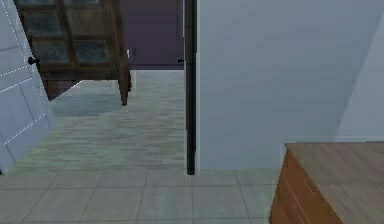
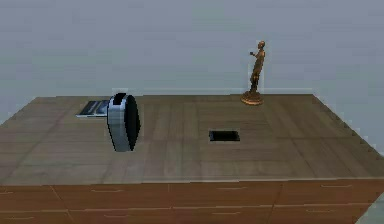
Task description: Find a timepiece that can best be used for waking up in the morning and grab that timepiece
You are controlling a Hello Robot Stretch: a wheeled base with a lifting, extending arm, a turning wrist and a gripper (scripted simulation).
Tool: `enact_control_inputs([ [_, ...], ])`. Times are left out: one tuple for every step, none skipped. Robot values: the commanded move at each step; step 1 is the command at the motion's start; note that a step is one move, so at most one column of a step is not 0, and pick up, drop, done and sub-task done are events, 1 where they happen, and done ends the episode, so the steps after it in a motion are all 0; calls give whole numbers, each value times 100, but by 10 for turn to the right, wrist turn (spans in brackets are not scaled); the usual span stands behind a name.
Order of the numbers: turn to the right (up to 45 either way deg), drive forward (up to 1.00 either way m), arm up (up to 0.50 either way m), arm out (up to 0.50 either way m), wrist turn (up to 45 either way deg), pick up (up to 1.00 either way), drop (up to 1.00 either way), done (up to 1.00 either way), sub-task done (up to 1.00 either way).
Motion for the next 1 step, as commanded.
enact_control_inputs([
  [-150, 0, 0, 0, 0, 0, 0, 0, 0],
])
